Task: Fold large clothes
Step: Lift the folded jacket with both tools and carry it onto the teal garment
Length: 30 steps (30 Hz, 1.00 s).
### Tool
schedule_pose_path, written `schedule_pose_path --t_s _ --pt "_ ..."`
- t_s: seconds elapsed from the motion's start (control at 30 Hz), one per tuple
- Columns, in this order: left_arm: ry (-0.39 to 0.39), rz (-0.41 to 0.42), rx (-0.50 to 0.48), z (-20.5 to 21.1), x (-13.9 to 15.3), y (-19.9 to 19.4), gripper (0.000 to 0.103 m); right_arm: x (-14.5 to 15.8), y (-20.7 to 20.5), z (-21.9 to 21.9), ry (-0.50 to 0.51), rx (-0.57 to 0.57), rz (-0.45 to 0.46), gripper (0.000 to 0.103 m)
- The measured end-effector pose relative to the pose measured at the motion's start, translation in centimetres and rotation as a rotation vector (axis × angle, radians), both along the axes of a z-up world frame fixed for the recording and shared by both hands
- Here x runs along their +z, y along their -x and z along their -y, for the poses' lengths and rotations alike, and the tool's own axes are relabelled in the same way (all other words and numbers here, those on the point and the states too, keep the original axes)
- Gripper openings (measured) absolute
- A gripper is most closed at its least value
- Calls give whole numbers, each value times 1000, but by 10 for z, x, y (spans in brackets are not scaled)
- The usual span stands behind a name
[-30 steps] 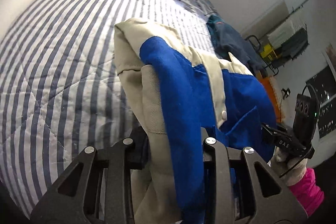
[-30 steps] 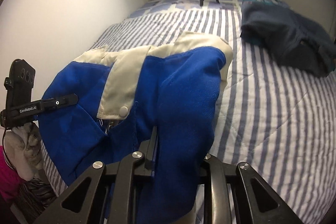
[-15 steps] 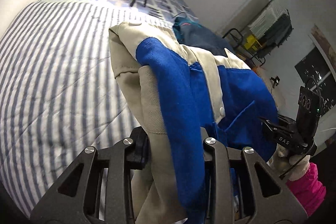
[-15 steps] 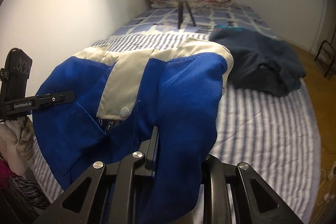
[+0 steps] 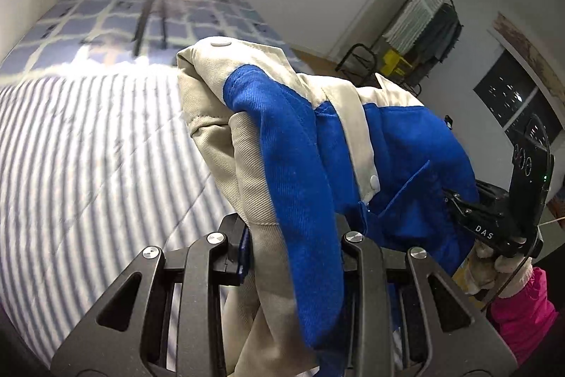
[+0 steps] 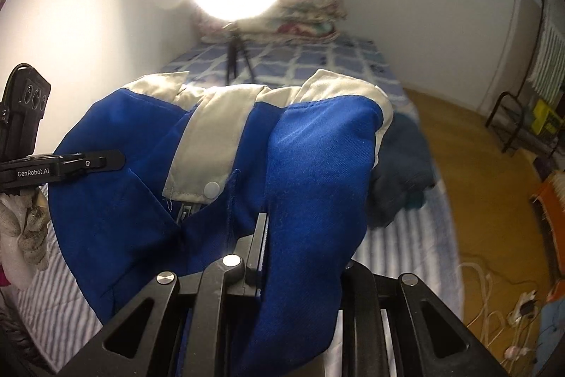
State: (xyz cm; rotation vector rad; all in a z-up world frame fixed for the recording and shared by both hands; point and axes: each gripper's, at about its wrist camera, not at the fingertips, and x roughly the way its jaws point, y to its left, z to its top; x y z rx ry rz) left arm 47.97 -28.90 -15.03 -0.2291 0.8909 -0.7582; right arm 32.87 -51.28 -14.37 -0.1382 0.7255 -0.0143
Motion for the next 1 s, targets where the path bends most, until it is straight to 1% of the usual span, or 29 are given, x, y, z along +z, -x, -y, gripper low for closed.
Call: schedule_pose_path --t_s 0.23,0.43,0.6,0.67,0.73,0.83,0.9,0.93,0.97,1.0 --pt "52 61 -28 66 14 -68 29 32 -56 51 58 -69 84 18" --pt "76 62 -19 104 13 -122 29 41 -111 80 86 -101 100 18" --pt "72 68 -6 129 2 -161 29 33 -155 106 75 -112 94 18" --pt "66 62 0 138 -8 -177 29 25 -174 117 69 -115 88 18" --pt "58 58 3 145 -18 -185 29 15 -184 123 60 -114 82 18" --pt "29 46 23 147 -37 -202 29 -2 -205 139 15 -116 62 18" --pt "7 -5 42 144 -54 -213 34 -16 -212 148 -9 -133 32 22" --pt "-1 -32 49 142 -63 -218 37 -25 -218 155 -14 -157 9 29" --pt "-9 -59 64 138 -73 -223 46 -30 -222 160 -9 -182 -4 36" --pt "-1 -71 77 133 -78 -224 53 -36 -222 163 2 -209 -8 40"
